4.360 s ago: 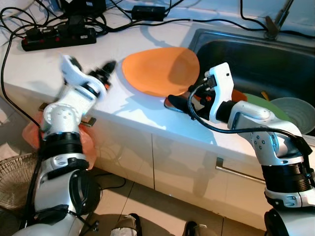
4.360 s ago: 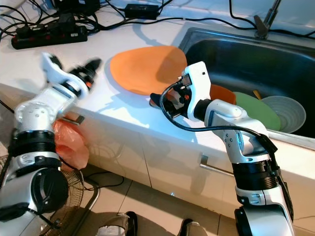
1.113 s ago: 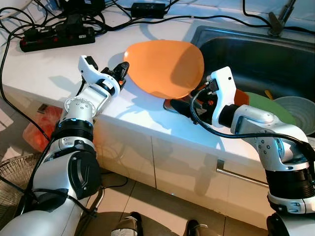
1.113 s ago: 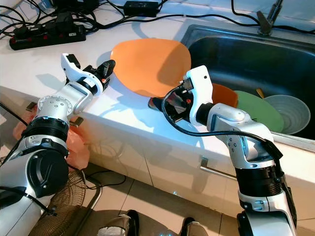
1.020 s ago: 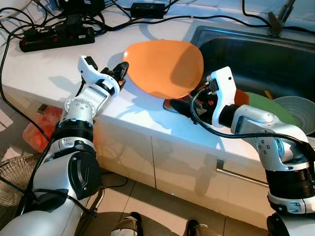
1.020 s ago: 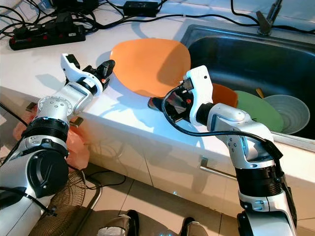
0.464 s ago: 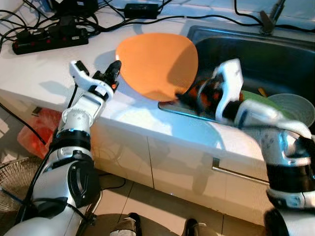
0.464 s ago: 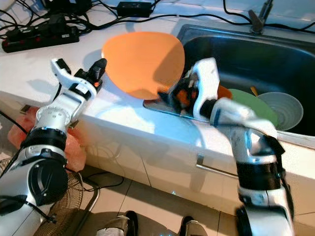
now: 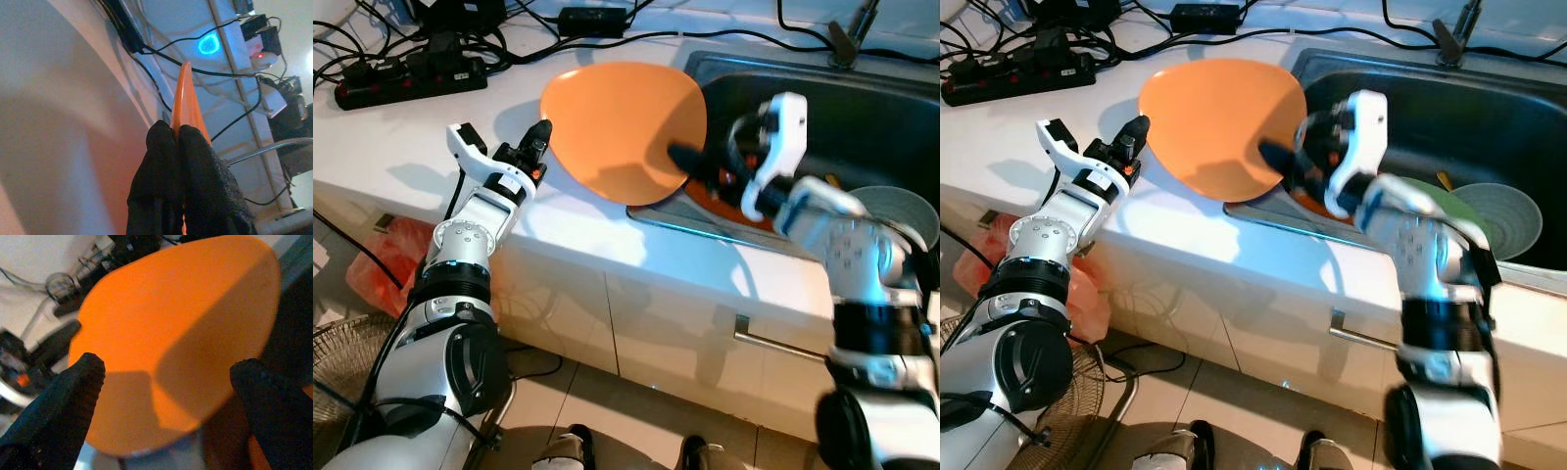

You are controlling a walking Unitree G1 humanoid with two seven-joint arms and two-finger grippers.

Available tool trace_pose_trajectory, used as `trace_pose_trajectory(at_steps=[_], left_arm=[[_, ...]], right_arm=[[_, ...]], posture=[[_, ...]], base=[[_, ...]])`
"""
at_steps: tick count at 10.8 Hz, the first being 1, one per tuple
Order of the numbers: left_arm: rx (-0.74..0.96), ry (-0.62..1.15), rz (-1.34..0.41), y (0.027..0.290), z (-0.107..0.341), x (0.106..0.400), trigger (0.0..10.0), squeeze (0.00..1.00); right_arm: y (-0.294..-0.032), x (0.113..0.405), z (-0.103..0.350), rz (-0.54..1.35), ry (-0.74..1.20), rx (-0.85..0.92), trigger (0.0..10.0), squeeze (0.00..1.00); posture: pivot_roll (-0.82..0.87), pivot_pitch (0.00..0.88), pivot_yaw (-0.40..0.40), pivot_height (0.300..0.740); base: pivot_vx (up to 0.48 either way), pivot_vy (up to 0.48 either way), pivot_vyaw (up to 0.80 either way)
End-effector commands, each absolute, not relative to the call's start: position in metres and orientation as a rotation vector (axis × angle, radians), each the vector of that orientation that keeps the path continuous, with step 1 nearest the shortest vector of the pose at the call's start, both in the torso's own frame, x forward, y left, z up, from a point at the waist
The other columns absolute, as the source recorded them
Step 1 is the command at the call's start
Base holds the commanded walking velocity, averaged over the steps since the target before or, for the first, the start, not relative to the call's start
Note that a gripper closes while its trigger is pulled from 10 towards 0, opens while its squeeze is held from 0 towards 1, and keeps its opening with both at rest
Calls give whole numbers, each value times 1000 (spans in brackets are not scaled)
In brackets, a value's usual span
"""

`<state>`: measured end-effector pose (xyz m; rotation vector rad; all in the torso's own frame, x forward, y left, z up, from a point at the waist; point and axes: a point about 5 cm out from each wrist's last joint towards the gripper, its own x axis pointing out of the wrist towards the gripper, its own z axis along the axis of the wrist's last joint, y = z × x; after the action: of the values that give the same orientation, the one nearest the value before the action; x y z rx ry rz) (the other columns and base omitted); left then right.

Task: Kitchen organization

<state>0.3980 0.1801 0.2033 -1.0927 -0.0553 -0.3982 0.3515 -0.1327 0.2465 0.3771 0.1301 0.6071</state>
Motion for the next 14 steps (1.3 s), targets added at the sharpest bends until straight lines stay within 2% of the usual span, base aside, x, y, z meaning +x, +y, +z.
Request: trace_pose_trajectory(at_steps=[1, 4, 8, 14], left_arm=[[-1142, 47, -325, 184, 169, 390, 0, 0], [-1152, 35, -327, 188, 168, 387, 0, 0], [-1174, 5, -353, 190, 172, 384, 0, 0], [-1170, 12, -328, 195, 168, 378, 0, 0]], right_arm=[[-132, 355, 248, 613, 137, 438, 10000, 0], [-128, 371, 243, 597, 180, 621, 10000, 0], [-121, 381, 223, 633, 202, 653, 10000, 0], [-158, 392, 229, 502, 85, 581, 10000, 0]], posture=[[31, 202, 32, 740], [46, 216, 24, 740], [70, 245, 8, 740], [69, 248, 3, 740]], base=[[0, 0, 0], [0, 0, 0], [0, 0, 0], [0, 0, 0]])
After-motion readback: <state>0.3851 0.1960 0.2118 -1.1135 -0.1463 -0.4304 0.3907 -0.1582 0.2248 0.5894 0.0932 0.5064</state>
